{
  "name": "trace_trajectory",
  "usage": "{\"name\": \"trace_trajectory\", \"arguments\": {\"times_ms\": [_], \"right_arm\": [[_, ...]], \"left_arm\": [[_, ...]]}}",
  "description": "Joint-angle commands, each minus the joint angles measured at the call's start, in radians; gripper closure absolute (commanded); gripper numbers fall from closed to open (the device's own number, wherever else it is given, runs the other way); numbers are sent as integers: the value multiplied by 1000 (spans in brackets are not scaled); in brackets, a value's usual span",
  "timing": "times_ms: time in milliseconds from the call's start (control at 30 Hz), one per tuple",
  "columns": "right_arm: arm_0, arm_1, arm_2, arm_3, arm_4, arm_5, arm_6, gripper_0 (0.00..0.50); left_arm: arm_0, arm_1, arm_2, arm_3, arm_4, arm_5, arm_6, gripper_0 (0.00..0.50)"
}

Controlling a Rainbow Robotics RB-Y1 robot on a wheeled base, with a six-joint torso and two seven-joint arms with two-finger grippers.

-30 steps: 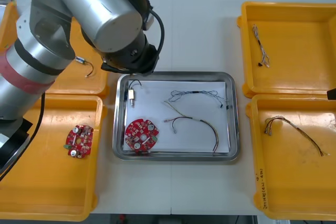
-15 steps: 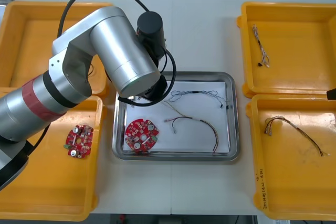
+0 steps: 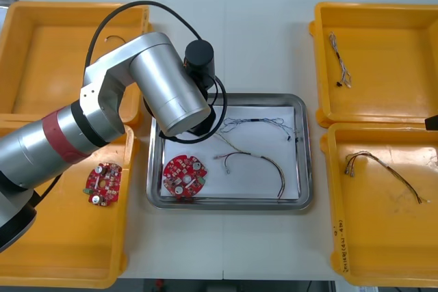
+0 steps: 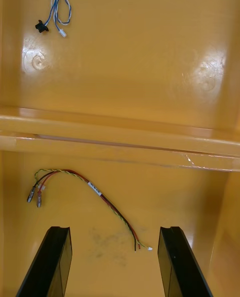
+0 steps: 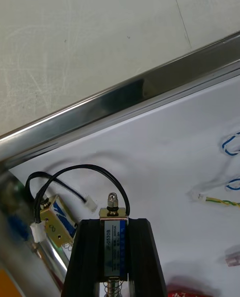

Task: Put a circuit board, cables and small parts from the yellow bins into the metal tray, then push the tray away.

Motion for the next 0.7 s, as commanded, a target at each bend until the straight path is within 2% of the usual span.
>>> {"name": "trace_trajectory", "arguments": {"times_ms": [33,433,467,500,533,567,600,700], "right_arm": [[10,-35,-33,-35,-8,3,-9,0],[12,-35,-36,-35,-8,3,-21,0],[12,-35,-36,-35,-10,3,-21,0],[12,-35,-36,-35,-10,3,-23,0],[10,-35,-36,-35,-11,3,-23,0],[12,-35,-36,-35,-10,3,-23,0],[12,-35,-36,-35,-11,3,-23,0],[12,-35,-36,-35,-11,3,-23,0]], "left_arm": [[4,-17,-30,16,-16,-37,100,499],[18,-17,-45,29,-33,-69,114,489],[18,-17,-45,27,-33,-69,116,394],[18,-17,-45,25,-33,-69,119,206],[20,-17,-45,25,-31,-69,120,139],[20,-17,-45,22,-31,-69,122,18],[20,-17,-45,19,-31,-69,125,0],[20,-17,-45,9,-31,-68,136,0]]}}
